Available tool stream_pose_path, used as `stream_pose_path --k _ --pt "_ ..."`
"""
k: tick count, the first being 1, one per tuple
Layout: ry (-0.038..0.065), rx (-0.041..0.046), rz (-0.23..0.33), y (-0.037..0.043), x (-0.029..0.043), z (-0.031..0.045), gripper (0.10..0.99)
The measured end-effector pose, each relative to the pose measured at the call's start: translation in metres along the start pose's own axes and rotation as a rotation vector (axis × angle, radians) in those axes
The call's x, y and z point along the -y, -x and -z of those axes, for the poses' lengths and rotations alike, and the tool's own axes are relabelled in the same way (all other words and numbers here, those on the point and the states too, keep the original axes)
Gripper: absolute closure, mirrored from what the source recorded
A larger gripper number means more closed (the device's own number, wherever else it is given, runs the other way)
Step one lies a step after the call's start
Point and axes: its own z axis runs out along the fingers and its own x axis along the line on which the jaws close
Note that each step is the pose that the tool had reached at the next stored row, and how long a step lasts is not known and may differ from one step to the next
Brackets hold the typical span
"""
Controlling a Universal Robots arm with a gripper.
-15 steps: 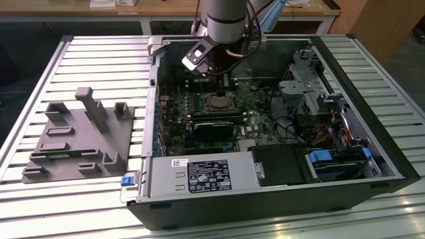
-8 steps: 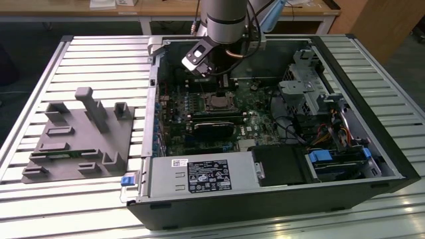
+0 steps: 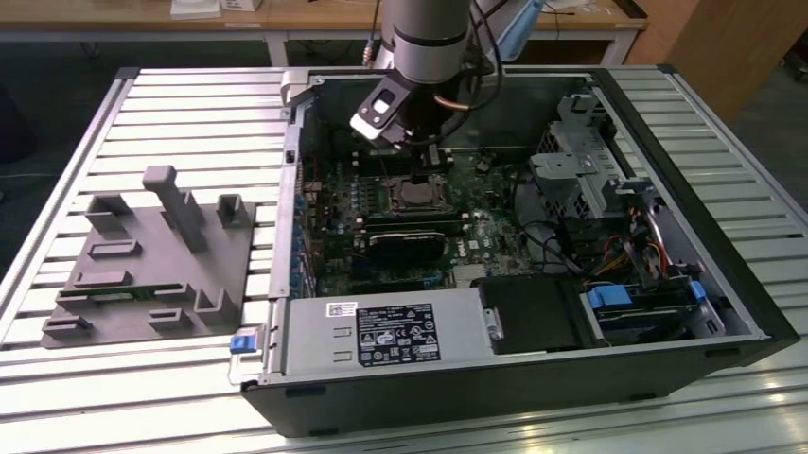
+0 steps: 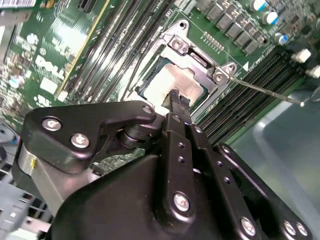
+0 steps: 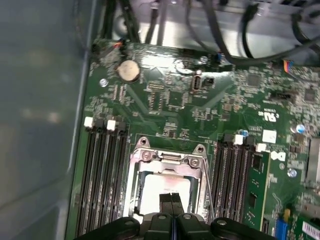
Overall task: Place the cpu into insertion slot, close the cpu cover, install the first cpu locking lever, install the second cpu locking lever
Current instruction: 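Close the cpu cover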
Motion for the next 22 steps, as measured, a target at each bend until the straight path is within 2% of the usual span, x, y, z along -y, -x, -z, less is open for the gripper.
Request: stream_pose_path --k 22 --pt "-0.001 -0.0127 0.400 0.0000 0.0000 -0.0009 0.980"
